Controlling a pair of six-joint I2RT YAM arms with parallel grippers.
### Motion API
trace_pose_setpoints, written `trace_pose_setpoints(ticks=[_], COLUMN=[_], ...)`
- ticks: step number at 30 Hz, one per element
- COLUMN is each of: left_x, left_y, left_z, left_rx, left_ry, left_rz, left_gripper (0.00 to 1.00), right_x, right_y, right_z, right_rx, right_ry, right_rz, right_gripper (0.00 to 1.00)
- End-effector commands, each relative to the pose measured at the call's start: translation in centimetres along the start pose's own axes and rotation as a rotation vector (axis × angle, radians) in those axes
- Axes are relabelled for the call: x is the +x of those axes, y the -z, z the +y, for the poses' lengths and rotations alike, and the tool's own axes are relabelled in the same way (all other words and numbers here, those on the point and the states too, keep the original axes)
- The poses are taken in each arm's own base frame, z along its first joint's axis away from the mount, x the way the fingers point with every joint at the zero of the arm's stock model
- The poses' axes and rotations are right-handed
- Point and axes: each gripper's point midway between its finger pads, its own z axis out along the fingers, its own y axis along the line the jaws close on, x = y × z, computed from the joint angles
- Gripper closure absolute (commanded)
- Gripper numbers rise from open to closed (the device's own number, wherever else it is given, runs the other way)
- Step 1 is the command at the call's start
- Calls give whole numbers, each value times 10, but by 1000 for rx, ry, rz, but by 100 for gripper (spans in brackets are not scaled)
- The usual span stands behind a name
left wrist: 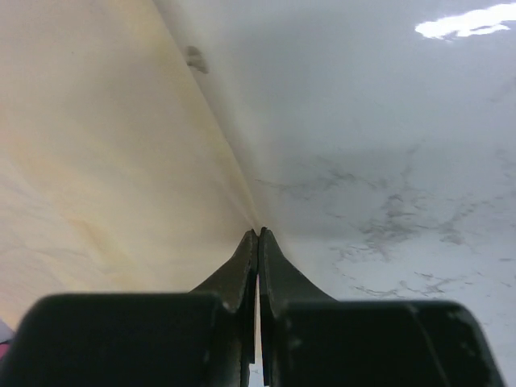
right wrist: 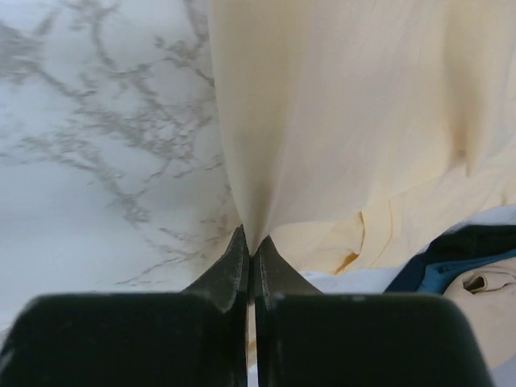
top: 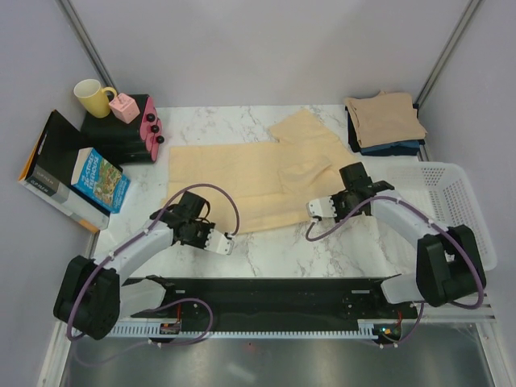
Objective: Fold and stack the t-shirts
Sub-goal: Fold the tshirt
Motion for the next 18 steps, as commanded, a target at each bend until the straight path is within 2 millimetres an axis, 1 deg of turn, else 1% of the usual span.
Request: trace_pose_setpoints(ticks=[1, 2, 3, 5, 6, 7, 9, 10, 11, 12, 13, 14, 15, 16, 17, 18], left_x=[7, 6, 4, 3, 3, 3, 2, 2, 1, 0, -2, -3, -5, -8, -11, -14], left_y=[6, 7, 9, 11, 13, 14, 15, 16, 16, 19, 22, 25, 29, 39, 45, 53], left_z=[-58, -70, -72, -84, -86, -90, -95, -95, -94, -95, -87, -84, -80, -73, -70, -65], left_rx=[141, 170, 165, 199, 198, 213, 229, 231, 231, 236, 217, 211, 201, 189, 187, 179], left_ry=[-84, -78, -82, -78, -77, -72, -79, -82, -82, -72, -67, -63, -47, -41, -37, -34], left_rz=[9, -2, -9, -19, -24, -25, -33, -33, -35, -36, -38, -43, -43, -48, -59, -66], left_gripper=[98, 98, 98, 98, 98, 98, 98, 98, 98, 98, 64, 34, 13, 6, 3, 1], right_x=[-13, -16, -18, -25, -29, -35, -40, -45, -46, -47, -46, -46, -47, -48, -49, -55], right_y=[24, 28, 34, 37, 42, 42, 45, 46, 47, 49, 50, 51, 55, 57, 59, 68], right_z=[57, 68, 72, 92, 96, 105, 116, 119, 119, 116, 114, 112, 103, 98, 96, 82], right_rx=[-158, -187, -181, -231, -222, -242, -248, -248, -238, -231, -225, -225, -207, -202, -215, -181], right_ry=[36, 51, 68, 103, 118, 144, 165, 182, 181, 179, 172, 151, 135, 119, 102, 59], right_rz=[-55, -63, -69, -82, -91, -103, -111, -117, -119, -119, -112, -105, -101, -97, -97, -107], right_gripper=[100, 100, 100, 100, 100, 100, 100, 93, 74, 52, 17, 11, 7, 2, 2, 2])
